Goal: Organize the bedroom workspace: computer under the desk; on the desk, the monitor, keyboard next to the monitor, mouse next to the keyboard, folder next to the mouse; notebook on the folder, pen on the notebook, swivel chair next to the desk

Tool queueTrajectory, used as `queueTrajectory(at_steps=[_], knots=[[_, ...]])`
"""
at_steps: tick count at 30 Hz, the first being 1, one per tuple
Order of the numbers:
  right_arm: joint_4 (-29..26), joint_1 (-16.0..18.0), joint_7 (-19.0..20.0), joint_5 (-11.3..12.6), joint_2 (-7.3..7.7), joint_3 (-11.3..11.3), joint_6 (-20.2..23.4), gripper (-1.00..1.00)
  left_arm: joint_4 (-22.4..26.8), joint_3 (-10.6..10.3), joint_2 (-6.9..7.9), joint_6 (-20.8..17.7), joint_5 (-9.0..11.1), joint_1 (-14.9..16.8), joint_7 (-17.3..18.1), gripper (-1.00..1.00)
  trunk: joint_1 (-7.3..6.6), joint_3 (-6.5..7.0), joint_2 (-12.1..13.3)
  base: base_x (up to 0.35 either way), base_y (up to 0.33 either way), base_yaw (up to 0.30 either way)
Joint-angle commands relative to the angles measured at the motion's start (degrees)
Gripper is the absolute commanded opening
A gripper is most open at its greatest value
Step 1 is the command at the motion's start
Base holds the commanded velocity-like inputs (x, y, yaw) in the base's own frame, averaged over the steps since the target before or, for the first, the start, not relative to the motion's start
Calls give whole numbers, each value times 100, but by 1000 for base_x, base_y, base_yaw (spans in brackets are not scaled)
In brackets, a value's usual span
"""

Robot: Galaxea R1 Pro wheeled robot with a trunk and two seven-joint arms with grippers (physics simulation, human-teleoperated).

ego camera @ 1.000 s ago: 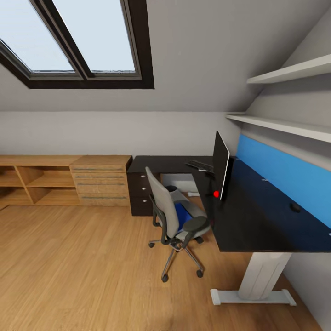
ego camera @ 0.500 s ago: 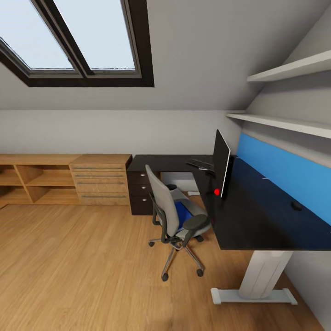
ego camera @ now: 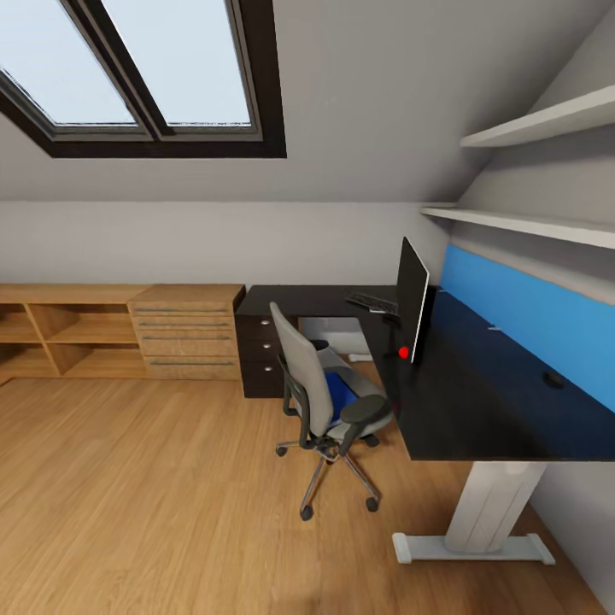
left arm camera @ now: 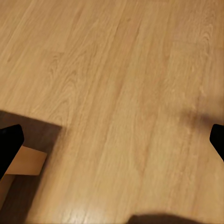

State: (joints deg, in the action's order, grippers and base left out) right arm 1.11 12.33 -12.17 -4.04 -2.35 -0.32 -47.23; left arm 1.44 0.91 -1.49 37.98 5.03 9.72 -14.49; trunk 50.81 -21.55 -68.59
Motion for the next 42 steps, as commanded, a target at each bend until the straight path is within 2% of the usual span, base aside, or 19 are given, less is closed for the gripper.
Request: queueTrajectory(at_steps=[1, 6, 42], knots=[[12, 7, -48, -44, -1, -3, -14, 100, -3, 0, -7, 21, 38, 4, 12, 100, 23, -25, -45, 0, 0, 0], [12, 7, -48, -44, -1, -3, -14, 100, -3, -5, -112, 17, 28, 4, 12, 100, 133, -115, -246, 0, 0, 0], [12, 7, -48, -44, -2, -3, -14, 100, -5, -3, -88, 8, 33, 4, 12, 100, 923, -761, -1690, 0, 0, 0]])
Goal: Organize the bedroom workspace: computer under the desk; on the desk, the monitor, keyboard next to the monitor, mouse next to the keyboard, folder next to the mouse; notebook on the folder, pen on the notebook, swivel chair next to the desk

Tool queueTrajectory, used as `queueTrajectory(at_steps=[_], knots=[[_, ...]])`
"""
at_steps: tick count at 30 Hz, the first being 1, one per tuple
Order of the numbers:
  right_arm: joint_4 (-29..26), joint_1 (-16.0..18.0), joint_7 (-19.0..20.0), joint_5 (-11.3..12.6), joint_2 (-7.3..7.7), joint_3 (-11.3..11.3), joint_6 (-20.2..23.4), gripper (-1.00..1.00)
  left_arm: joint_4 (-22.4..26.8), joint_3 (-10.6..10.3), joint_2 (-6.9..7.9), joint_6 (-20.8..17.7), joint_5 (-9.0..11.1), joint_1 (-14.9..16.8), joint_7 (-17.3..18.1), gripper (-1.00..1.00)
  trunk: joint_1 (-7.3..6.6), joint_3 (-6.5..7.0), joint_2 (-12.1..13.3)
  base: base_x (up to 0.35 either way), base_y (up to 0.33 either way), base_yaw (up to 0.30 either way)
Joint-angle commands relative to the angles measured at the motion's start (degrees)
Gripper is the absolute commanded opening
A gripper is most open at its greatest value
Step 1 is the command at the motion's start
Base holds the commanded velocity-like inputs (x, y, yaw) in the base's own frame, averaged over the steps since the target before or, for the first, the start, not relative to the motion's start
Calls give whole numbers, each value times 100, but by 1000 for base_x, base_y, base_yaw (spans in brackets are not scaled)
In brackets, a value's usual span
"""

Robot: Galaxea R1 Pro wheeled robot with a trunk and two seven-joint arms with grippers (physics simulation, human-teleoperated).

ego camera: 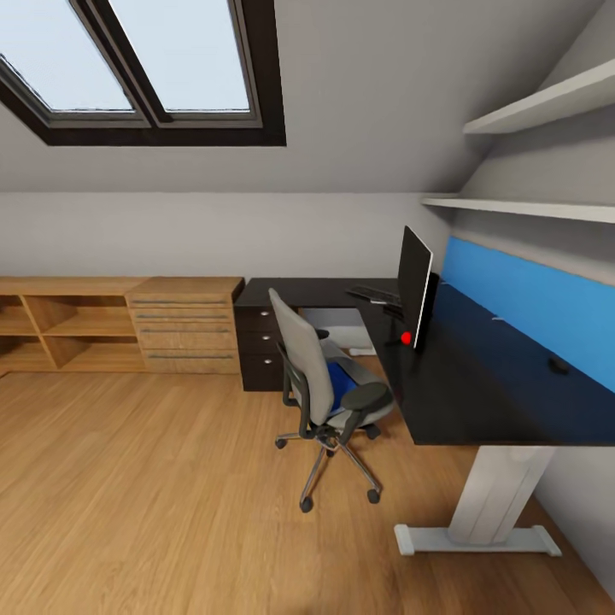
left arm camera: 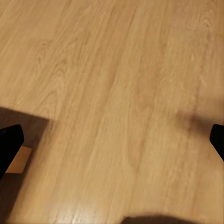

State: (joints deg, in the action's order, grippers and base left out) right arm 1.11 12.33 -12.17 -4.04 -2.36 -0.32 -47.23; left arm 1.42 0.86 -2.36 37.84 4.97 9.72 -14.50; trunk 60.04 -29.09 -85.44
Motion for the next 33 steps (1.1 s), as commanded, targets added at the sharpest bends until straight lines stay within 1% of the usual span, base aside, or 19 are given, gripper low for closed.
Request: queueTrajectory(at_steps=[1, 17, 21, 26, 33], knots=[[12, 7, -48, -44, -1, -3, -14, 100, -2, 2, -2, 22, 39, 4, 13, 100, 22, -24, -45, 0, 0, 0], [12, 7, -48, -44, -1, -3, -14, 100, -1, 2, 0, 22, 39, 4, 16, 100, 374, -312, -686, 0, 0, 0], [12, 7, -48, -44, -1, -3, -14, 100, -1, 2, 11, 16, 45, 4, 19, 100, 462, -383, -847, 0, 0, 0], [12, 7, -48, -44, -1, -3, -14, 100, -1, 2, 63, -21, 47, 4, 26, 100, 571, -473, -1047, 0, 0, 0], [12, 7, -48, -44, -1, -3, -14, 100, -1, 5, 76, -30, 48, 4, 26, 100, 725, -599, -1328, 0, 0, 0]])
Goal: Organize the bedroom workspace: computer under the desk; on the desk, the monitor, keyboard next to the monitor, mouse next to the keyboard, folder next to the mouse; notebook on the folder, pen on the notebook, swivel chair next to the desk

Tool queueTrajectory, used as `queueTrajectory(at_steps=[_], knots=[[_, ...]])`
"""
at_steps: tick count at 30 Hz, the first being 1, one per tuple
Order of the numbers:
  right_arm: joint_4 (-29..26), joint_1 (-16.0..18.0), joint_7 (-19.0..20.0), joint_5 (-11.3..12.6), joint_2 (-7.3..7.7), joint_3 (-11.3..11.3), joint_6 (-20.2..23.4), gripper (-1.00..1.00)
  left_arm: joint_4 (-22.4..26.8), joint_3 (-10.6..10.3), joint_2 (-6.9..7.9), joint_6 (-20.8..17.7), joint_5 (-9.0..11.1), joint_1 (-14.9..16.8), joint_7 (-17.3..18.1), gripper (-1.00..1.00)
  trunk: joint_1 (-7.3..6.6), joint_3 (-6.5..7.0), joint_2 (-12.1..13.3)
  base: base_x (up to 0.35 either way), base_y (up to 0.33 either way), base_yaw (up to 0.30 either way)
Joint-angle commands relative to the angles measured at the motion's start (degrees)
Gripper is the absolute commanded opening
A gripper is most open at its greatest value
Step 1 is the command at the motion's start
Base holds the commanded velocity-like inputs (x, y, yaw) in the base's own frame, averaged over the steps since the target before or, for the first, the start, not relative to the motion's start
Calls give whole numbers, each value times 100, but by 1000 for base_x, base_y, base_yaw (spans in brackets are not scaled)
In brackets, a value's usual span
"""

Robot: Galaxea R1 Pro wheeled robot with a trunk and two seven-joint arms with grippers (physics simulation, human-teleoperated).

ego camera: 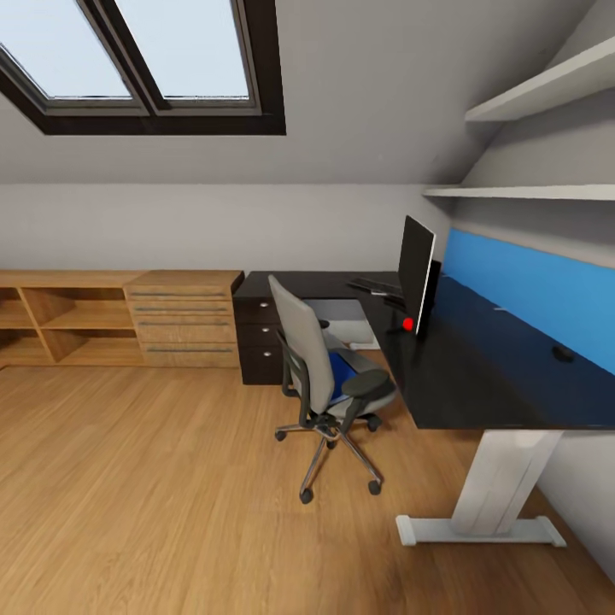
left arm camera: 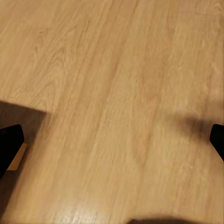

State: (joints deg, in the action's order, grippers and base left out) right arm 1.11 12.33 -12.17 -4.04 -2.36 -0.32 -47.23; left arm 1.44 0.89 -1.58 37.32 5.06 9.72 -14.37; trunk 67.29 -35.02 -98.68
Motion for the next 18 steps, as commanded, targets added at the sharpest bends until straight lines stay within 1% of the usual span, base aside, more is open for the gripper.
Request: queueTrajectory(at_steps=[1, 18], knots=[[12, 6, -48, -44, -1, -3, -14, 100, -3, 3, -1, 22, 39, 3, 14, 100, 22, -24, -44, 0, 0, 0], [12, 6, -48, -44, -1, -3, -14, 100, -5, 16, 9, 21, 45, 3, 8, 100, 395, -329, -726, 0, 0, 0]])
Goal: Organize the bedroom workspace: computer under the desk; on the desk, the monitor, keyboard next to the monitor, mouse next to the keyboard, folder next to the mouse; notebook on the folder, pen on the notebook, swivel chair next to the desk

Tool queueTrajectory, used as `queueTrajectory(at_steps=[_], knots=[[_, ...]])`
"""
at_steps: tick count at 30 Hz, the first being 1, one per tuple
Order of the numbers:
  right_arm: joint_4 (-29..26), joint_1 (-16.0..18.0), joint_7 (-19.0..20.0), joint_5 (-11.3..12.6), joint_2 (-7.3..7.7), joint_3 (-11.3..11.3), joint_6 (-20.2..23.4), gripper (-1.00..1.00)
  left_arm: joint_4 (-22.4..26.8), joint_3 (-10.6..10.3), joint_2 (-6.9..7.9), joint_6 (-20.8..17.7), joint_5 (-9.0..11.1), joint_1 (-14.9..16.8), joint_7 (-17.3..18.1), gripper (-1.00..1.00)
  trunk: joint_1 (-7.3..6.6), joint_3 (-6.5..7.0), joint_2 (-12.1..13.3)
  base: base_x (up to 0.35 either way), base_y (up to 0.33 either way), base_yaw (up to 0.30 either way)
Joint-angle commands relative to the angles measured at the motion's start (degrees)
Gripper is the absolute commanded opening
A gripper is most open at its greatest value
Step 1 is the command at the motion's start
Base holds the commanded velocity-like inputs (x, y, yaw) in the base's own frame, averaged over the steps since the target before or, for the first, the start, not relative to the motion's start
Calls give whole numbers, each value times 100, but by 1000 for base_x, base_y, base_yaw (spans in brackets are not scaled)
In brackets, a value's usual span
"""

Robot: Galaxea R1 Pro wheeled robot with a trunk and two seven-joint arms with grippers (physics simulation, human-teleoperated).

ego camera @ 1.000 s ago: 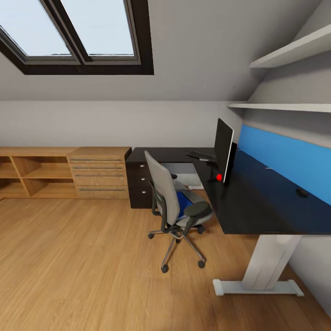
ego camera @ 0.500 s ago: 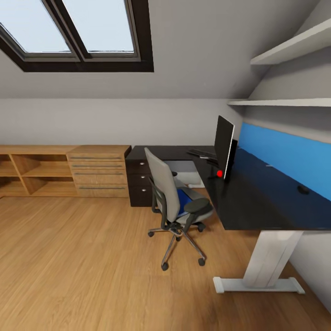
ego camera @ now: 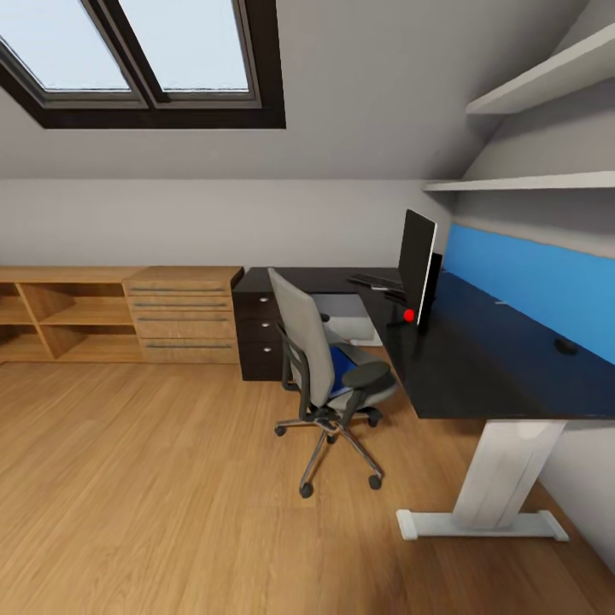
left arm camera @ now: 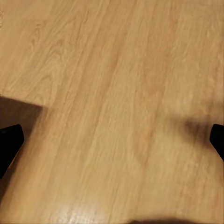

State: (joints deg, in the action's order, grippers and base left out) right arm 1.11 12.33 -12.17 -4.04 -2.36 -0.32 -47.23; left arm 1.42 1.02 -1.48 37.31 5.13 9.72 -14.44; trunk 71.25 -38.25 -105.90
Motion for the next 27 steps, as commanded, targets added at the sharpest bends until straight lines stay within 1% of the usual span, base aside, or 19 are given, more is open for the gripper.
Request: queueTrajectory(at_steps=[1, 4, 22, 25, 27], knots=[[12, 6, -48, -44, -1, -3, -14, 100, -2, 134, 39, 22, 114, 3, 21, 100, 22, -24, -44, 0, 0, 0], [12, 6, -48, -44, -1, -3, -14, 100, -1, 216, 47, 21, 155, 3, 27, 100, 88, -78, -164, 0, 0, 0], [12, 6, -47, -40, -6, -7, -14, 100, -1, 224, 34, 13, 160, 3, 20, 100, 483, -401, -886, 0, 0, 0], [-38, 8, -45, 38, -39, 25, -15, 100, 7, 215, 23, -63, 154, 3, 43, 100, 549, -455, -1007, 0, 0, 0], [-313, 13, -29, 66, -171, 42, -15, 100, 161, 214, -5, -276, 149, 3, 53, 100, 593, -491, -1087, 0, 0, 0]])
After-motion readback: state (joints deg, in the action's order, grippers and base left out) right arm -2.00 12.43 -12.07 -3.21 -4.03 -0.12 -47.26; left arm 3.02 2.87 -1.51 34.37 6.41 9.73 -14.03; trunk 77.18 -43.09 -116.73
